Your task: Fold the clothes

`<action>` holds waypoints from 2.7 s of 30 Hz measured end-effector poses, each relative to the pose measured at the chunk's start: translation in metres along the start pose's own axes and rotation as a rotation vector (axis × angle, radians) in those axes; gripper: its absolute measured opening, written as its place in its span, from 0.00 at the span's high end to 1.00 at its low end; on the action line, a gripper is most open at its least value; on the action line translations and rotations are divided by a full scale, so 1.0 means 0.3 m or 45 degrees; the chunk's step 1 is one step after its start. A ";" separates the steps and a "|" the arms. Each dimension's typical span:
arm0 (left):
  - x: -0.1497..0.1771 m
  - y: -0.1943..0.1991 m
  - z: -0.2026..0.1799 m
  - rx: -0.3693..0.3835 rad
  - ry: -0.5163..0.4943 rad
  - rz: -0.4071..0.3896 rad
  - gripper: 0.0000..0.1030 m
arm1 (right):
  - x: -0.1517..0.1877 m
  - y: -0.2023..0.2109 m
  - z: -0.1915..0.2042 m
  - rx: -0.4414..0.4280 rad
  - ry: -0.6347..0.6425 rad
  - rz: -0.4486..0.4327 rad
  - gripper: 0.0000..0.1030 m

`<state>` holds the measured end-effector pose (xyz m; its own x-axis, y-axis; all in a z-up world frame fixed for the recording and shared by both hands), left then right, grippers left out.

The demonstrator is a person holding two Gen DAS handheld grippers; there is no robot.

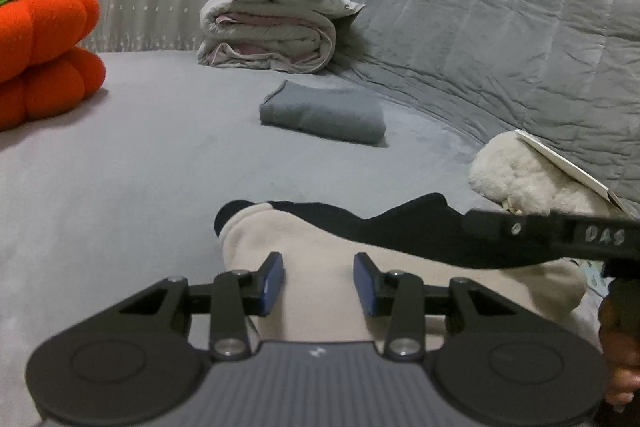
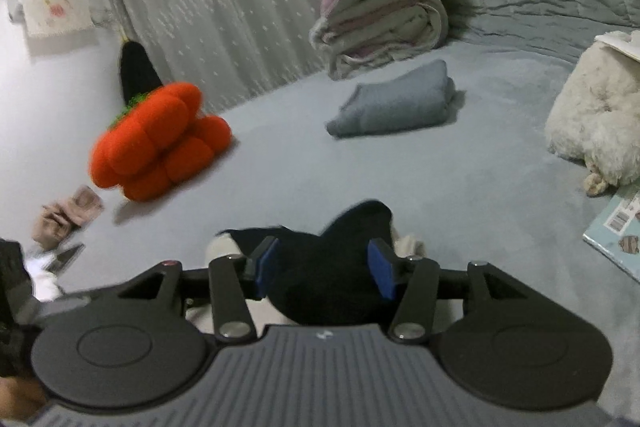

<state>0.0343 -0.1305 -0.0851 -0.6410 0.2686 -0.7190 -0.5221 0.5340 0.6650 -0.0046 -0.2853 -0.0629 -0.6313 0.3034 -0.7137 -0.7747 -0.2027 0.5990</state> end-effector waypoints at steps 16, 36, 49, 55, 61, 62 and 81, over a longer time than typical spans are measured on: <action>0.024 0.115 0.039 -0.035 0.041 -0.002 0.53 | 0.027 0.046 -0.093 0.090 -0.107 0.019 0.46; 0.193 0.203 -0.034 0.079 0.110 0.010 0.55 | 0.085 0.095 -0.050 0.143 -0.038 0.052 0.47; 0.335 0.220 -0.070 0.054 -0.064 0.192 0.39 | 0.111 0.163 -0.110 0.061 -0.244 0.059 0.40; 0.303 0.257 -0.028 0.140 0.030 0.198 0.18 | 0.133 0.224 -0.142 -0.039 -0.392 0.017 0.25; 0.235 0.226 0.051 0.283 0.258 0.209 0.14 | 0.172 0.249 -0.204 -0.264 -0.658 0.002 0.22; 0.222 0.212 0.067 0.313 0.309 0.210 0.14 | 0.179 0.249 -0.205 -0.300 -0.684 0.008 0.22; 0.070 -0.093 0.130 0.565 0.780 0.208 0.22 | 0.176 0.107 -0.116 -0.331 -0.644 0.151 0.11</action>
<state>0.0574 -0.1085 -0.1267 -0.9549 -0.0505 -0.2927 -0.2023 0.8319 0.5167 -0.0642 -0.3081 -0.0940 -0.6675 0.6589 -0.3468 -0.7238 -0.4651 0.5097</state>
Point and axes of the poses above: each gripper's, at about its wrist camera, not at the fingertips, and y roughly against the way its jaws point, z to its left, x to its underside, the point moved 9 cm from there along -y, roughly the way its jaws point, and after that the axes turned 14 degrees about z, right-handed, at the moved point
